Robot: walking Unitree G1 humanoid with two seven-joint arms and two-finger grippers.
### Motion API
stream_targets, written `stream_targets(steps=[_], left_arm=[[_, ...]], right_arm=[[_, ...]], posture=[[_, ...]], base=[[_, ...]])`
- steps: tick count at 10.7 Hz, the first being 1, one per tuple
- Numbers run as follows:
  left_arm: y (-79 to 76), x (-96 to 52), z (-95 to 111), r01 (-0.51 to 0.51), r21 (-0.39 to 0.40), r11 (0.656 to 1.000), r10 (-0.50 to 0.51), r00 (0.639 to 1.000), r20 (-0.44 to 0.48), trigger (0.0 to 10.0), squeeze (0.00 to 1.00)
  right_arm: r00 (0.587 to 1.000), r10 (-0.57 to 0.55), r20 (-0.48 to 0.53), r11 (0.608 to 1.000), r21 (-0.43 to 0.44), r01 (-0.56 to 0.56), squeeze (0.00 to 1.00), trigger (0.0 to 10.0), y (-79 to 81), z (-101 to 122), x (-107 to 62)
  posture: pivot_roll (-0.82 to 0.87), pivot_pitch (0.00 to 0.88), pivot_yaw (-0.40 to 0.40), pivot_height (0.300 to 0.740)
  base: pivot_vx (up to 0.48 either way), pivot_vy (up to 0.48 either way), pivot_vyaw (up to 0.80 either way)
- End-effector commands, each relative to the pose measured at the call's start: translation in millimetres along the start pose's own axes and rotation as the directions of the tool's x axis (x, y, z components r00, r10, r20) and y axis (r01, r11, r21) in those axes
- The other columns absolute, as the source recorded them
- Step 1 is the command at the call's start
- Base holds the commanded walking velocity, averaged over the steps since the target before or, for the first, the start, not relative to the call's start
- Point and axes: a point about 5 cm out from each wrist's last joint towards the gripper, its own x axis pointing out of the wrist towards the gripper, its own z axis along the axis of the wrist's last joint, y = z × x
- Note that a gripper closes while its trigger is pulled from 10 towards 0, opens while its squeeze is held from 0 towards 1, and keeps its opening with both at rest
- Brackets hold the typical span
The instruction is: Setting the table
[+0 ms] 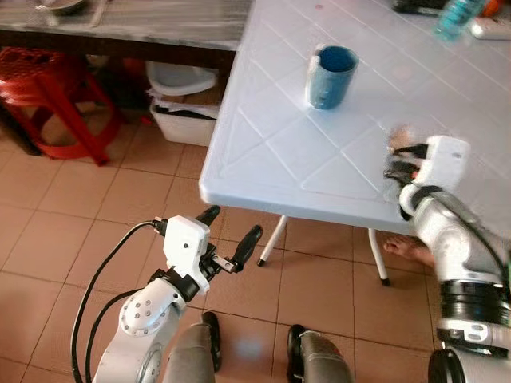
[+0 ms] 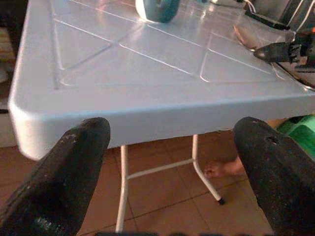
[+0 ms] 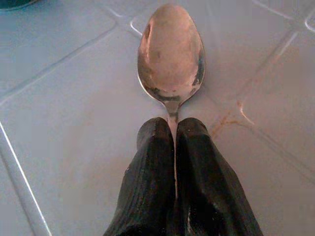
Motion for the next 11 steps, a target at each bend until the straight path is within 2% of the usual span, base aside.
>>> stream_targets(steps=[1, 4, 5, 6, 7, 8, 9, 10, 11], left_arm=[[0.0, -0.9, -2, 0.000, 0.015, 1.000, 0.000, 1.000, -0.009, 10.0, 0.00], [2.1, -1.1, -3, -0.026, 0.034, 0.999, 0.027, 1.000, -0.011, 10.0, 0.00], [2.5, -1.0, -3, -0.034, 0.039, 0.999, 0.035, 0.999, -0.014, 10.0, 0.00], [3.4, -0.7, -4, -0.045, 0.045, 0.998, 0.045, 0.999, -0.015, 10.0, 0.00], [3.6, -0.5, -4, -0.047, 0.046, 0.998, 0.047, 0.999, -0.015, 10.0, 0.00], [3.8, -0.5, -5, -0.049, 0.047, 0.998, 0.050, 0.999, -0.017, 10.0, 0.00], [4.1, -0.7, -5, -0.053, 0.045, 0.998, 0.053, 0.998, -0.017, 10.0, 0.00], [5.0, -1.1, -5, -0.067, 0.048, 0.997, 0.068, 0.998, -0.018, 10.0, 0.00], [8.4, -0.9, -4, -0.096, 0.053, 0.994, 0.097, 0.995, -0.012, 10.0, 0.00]], right_arm=[[0.996, -0.004, -0.088, 1.000, -0.021, 0.002, 0.00, 0.0, 0.3, -26, -0.1], [0.999, 0.034, 0.020, 0.998, -0.050, -0.033, 0.00, 0.0, 7.0, -24, 1.1], [0.998, 0.054, 0.035, 0.998, -0.046, -0.052, 0.00, 3.8, 8.5, -24, 1.6], [0.997, 0.068, 0.040, 0.996, -0.061, -0.066, 0.00, 6.1, 8.7, -27, 2.2], [0.997, 0.071, 0.026, 0.995, -0.067, -0.069, 0.00, 10.0, 8.4, -31, 2.6], [0.998, 0.069, -0.007, 0.994, -0.079, -0.069, 0.00, 10.0, 8.4, -38, 3.0], [0.999, 0.044, 0.019, 0.998, -0.044, -0.043, 0.00, 0.0, 6.8, -37, 2.0], [0.998, 0.037, 0.054, 0.999, -0.032, -0.036, 0.00, 0.0, 7.1, -35, -0.4], [0.991, 0.018, 0.136, 0.999, -0.051, -0.011, 0.00, 0.0, 10.3, -32, -8.2]], posture=[[-0.01, 0.253, 0.023, 0.740], [0.00, 0.248, 0.017, 0.740], [0.00, 0.246, 0.016, 0.740], [0.00, 0.244, 0.014, 0.740], [0.00, 0.243, 0.015, 0.740], [0.00, 0.242, 0.016, 0.740], [0.00, 0.241, 0.016, 0.740], [0.00, 0.241, 0.014, 0.740], [0.00, 0.236, 0.012, 0.740]], base=[[0.000, 0.000, 0.00], [0.000, 0.000, 0.00], [0.000, 0.000, 0.00], [0.000, 0.000, 0.00], [0.000, 0.000, 0.00], [0.000, 0.000, 0.00], [0.000, 0.000, 0.00], [0.000, 0.000, 0.00], [0.000, 0.000, 0.00]])
